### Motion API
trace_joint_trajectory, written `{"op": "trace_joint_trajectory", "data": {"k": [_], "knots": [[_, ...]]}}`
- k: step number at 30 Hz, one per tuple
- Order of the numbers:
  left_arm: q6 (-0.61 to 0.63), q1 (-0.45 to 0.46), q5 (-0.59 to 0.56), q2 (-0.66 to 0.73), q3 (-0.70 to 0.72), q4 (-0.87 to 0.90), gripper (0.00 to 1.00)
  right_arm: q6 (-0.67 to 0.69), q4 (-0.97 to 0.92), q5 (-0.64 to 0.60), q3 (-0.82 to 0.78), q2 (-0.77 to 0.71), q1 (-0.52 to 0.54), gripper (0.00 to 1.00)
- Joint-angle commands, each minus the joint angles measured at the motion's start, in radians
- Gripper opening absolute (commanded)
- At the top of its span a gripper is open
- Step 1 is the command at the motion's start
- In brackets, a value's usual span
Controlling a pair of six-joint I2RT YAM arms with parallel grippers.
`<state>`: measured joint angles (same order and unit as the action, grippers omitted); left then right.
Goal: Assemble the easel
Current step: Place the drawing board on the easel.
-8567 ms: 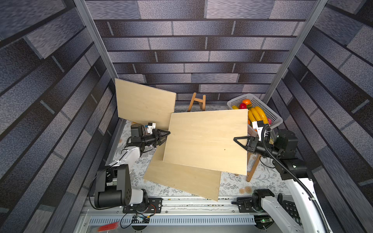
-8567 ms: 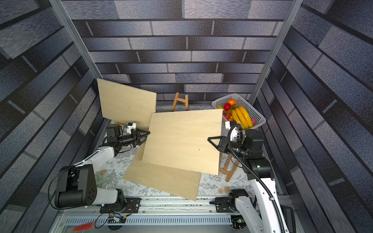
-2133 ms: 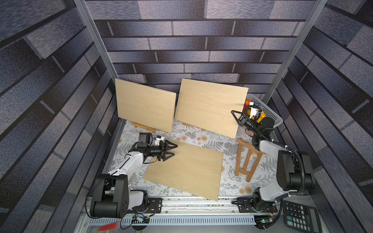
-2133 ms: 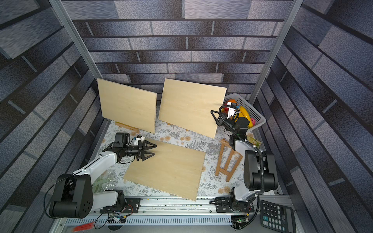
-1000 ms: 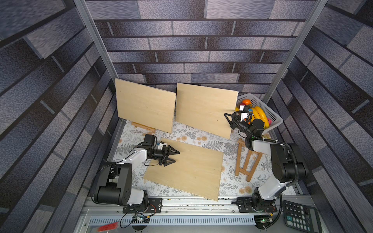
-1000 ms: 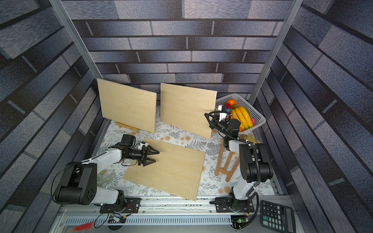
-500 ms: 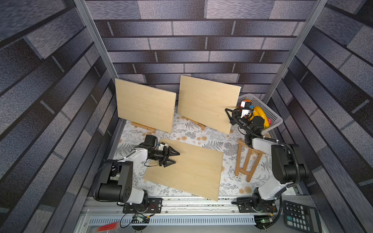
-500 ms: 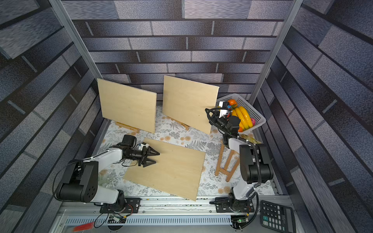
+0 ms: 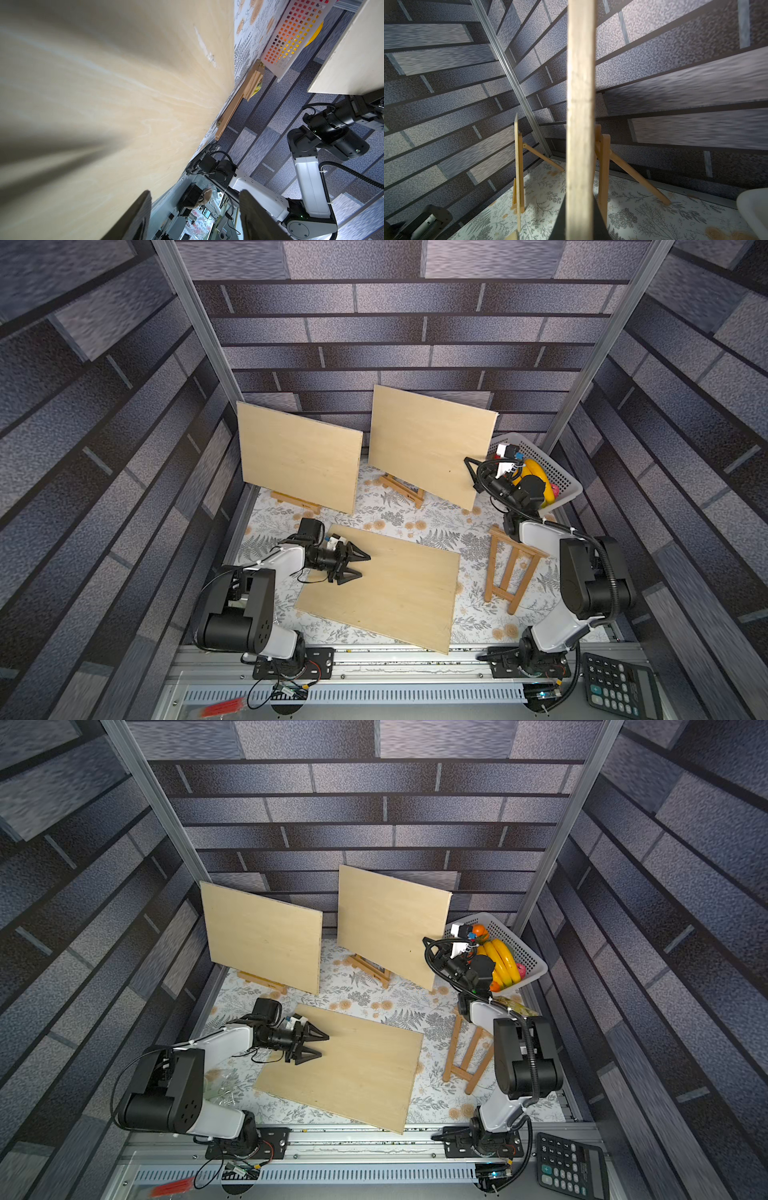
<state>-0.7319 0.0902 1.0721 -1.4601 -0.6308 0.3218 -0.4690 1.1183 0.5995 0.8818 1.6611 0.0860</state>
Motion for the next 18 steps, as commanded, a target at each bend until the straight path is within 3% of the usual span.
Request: {"op": "trace_joint_trajectory", "data": {"k": [1,7,18], "knots": [[0.019,0.004,0.010,-0.006,0.007,0.000,0.69,0.028,0.264,-0.020,0.055,-0.046,0.006,0.00],[-0.012,0.005,0.014,-0.022,0.006,-0.033,0.68,0.089,0.264,0.001,-0.011,-0.037,0.006,0.00],[0.054,0.011,0.025,-0.122,-0.062,0.037,0.69,0.148,0.264,0.032,-0.126,-0.047,0.019,0.00]]}}
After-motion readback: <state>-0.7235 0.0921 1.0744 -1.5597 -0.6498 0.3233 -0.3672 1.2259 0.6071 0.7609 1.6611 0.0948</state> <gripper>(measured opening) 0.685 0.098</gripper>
